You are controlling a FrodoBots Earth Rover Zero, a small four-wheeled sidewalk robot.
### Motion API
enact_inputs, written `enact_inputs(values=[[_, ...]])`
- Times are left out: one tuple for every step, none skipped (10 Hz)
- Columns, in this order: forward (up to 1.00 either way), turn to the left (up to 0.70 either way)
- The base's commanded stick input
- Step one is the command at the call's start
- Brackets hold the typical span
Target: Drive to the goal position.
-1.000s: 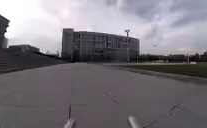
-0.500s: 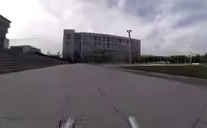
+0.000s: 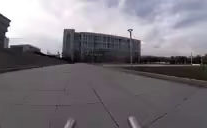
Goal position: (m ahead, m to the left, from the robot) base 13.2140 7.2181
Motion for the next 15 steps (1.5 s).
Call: enact_inputs(values=[[0.85, 0.0], [0.85, 0.0], [0.85, 0.0], [0.85, 0.0], [0.85, 0.0], [0.85, 0.0], [0.85, 0.0], [0.85, 0.0], [0.85, 0.0], [0.85, 0.0], [0.0, 0.0], [0.0, 0.0], [0.0, 0.0], [0.0, 0.0], [0.0, 0.0]])
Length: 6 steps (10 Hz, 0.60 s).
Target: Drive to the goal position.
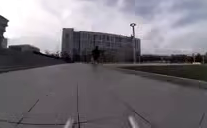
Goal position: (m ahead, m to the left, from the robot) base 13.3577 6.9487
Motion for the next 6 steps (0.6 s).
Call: enact_inputs(values=[[0.0, 0.0], [0.0, 0.0], [0.0, 0.0], [0.0, 0.0], [0.6, 0.19], [0.85, 0.27]])
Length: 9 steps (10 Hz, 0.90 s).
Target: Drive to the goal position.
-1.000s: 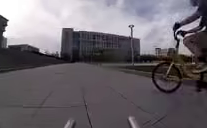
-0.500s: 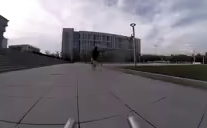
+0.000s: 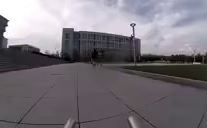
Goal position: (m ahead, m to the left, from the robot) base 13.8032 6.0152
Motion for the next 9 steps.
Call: enact_inputs(values=[[0.85, 0.1], [0.85, 0.16], [0.85, 0.27], [0.85, 0.27], [0.85, 0.27], [0.85, 0.27], [0.85, 0.27], [0.85, 0.27], [0.85, 0.27]])
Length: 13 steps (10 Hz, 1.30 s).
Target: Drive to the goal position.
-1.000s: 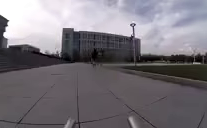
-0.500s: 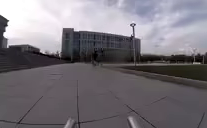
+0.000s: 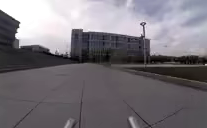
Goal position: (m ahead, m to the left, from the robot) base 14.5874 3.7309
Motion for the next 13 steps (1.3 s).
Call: enact_inputs(values=[[0.85, 0.27], [0.85, 0.27], [0.85, 0.06], [0.85, 0.0], [0.85, 0.0], [0.85, 0.0], [0.85, 0.0], [0.85, 0.0], [0.85, 0.0], [0.85, -0.19], [0.85, -0.27], [0.85, -0.27], [0.85, -0.27]])
